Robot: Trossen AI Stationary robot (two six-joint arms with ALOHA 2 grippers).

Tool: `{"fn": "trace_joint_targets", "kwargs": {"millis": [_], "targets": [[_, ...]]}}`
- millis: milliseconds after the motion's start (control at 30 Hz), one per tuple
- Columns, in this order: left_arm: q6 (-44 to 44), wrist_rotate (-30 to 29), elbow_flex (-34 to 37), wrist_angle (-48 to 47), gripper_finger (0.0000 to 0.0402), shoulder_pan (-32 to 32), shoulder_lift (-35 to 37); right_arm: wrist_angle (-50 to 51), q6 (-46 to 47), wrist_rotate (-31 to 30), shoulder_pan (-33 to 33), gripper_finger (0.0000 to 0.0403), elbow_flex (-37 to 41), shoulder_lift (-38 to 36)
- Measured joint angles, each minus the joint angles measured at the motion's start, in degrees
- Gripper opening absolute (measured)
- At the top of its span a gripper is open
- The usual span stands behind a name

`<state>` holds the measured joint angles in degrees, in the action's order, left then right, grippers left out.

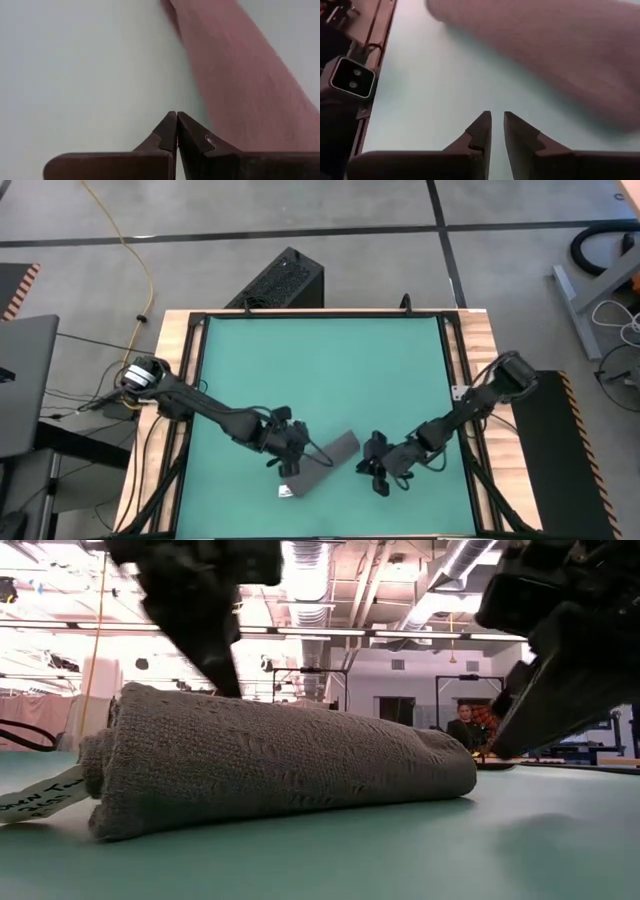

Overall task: Roll towel
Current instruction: Roll the gray towel

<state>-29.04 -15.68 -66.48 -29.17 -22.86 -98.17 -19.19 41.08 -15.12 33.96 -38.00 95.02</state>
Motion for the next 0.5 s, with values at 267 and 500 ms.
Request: {"fn": "trace_joint_targets", "kwargs": {"millis": [267,500], "targets": [[-4.9,3.8,4.6,6.6,0.0,-5.1,0.0,0.7,-8.8,0.6,-2.0,0.0064,-10.3,11.0],[-8.4,5.1,5.2,6.6,0.0,-8.4,-0.5,4.0,-13.2,2.0,-5.9,0.0063,-16.6,16.5]]}}
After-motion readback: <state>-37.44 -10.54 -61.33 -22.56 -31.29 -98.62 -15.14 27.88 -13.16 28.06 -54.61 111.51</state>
